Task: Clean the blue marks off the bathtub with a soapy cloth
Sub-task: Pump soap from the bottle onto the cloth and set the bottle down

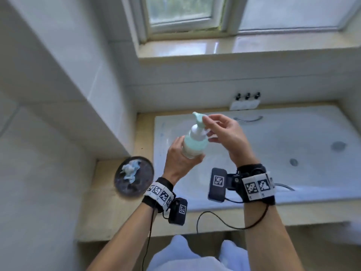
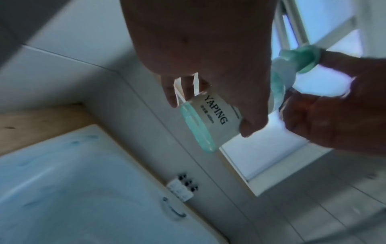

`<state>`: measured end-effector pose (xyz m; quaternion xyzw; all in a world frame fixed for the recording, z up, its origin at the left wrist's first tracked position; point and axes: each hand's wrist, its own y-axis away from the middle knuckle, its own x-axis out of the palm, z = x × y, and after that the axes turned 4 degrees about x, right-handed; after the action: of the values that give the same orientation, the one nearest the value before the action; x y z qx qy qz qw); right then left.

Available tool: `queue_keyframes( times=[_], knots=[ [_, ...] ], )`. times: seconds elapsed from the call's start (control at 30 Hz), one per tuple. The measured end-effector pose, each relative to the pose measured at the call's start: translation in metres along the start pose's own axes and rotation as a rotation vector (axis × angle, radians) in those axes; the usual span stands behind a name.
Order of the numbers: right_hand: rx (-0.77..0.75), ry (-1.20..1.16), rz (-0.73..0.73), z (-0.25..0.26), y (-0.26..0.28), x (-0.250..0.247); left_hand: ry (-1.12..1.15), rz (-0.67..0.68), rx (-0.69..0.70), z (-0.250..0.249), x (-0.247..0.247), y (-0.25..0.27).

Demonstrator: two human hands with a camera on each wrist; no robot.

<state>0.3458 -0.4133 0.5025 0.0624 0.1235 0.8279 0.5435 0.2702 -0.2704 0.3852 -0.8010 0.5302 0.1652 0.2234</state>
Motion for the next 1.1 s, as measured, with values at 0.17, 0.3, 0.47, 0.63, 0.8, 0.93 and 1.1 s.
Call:
queue_keyframes(
  times=[0.17, 0.3, 0.47, 0.63, 0.8, 0.93, 1.1],
  knots=[
    [0.233, -0.126, 0.174, 0.001, 0.019, -0.124, 0.056, 0.231, 0.117, -0.081, 0.077, -0.015],
    [0.368, -0.303, 0.198, -0.012, 0.021, -0.201, 0.043, 0.310, 0.124, -0.122, 0.135, -0.022],
    [0.435, -0.490, 0.194, -0.024, 0.012, -0.271, 0.088, 0.223, 0.065, -0.149, 0.182, -0.019],
    [0.472, -0.630, 0.193, -0.043, 0.001, -0.289, -0.007, 0.153, 0.121, -0.165, 0.202, -0.012],
    [0.476, -0.846, 0.250, -0.053, -0.018, -0.288, -0.075, 0.178, 0.109, -0.166, 0.202, -0.031],
    [0.473, -0.983, 0.261, -0.057, -0.043, -0.291, -0.050, 0.227, 0.026, -0.171, 0.204, -0.059],
    [0.547, -1.105, 0.209, -0.060, -0.072, -0.292, -0.148, 0.304, 0.008, -0.170, 0.209, -0.098]
  ],
)
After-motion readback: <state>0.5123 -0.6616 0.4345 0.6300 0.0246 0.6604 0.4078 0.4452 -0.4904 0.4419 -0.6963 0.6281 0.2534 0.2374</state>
